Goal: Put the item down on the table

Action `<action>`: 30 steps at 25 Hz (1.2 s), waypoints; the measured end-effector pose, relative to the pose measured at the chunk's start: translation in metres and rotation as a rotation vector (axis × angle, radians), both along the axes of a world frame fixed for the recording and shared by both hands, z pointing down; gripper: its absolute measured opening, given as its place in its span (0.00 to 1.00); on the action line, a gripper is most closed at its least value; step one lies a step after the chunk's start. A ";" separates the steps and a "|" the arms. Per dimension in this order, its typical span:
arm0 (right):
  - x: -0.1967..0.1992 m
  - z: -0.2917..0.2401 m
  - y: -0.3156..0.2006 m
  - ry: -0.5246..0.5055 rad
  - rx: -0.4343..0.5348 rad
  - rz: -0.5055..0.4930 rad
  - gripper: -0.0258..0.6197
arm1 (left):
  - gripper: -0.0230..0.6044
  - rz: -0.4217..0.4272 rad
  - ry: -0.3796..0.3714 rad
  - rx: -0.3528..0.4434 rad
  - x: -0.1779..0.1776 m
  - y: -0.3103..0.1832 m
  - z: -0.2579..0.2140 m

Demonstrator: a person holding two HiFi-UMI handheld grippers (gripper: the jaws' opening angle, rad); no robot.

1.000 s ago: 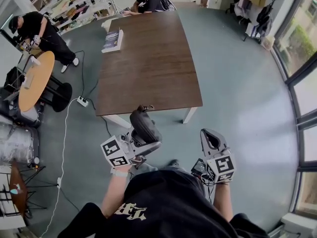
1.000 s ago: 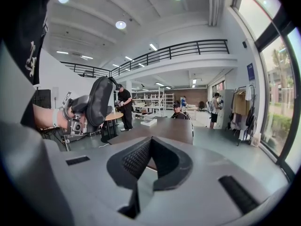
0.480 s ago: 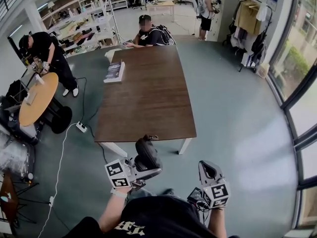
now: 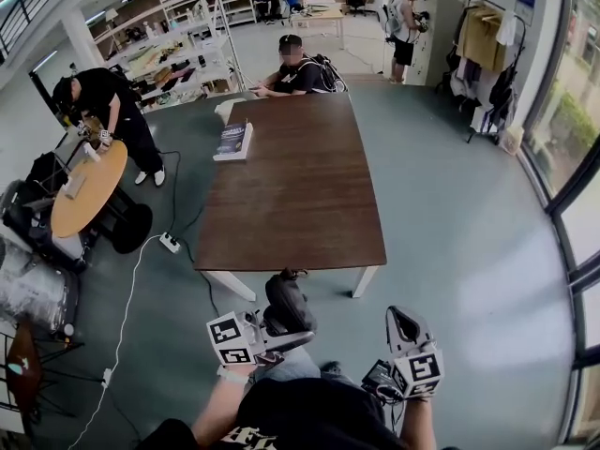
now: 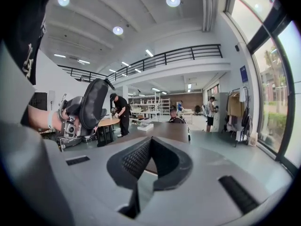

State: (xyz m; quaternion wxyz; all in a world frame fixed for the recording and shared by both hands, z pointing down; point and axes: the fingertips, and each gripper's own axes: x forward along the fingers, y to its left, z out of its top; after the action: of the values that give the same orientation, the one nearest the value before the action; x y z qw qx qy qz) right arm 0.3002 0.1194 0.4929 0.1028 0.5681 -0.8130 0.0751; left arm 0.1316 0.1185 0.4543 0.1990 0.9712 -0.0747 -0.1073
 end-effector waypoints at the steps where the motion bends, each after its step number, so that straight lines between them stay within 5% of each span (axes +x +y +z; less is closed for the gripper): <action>1: -0.003 -0.005 -0.002 -0.012 0.024 0.001 0.02 | 0.58 -0.010 0.015 -0.008 -0.006 -0.001 -0.002; 9: -0.018 0.004 -0.004 -0.022 0.024 -0.034 0.02 | 0.58 -0.046 0.058 -0.015 -0.025 -0.011 -0.008; 15: -0.012 0.010 0.003 -0.124 0.061 -0.055 0.02 | 0.58 -0.030 0.062 -0.034 -0.021 -0.017 0.001; 30: -0.031 -0.001 -0.022 -0.080 0.047 -0.090 0.02 | 0.58 -0.062 0.131 -0.071 -0.034 -0.046 -0.002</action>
State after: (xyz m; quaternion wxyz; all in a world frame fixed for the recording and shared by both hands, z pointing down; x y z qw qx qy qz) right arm 0.2693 0.0972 0.4917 0.0599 0.5300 -0.8427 0.0740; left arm 0.0973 0.0723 0.4524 0.2343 0.9517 -0.0953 -0.1739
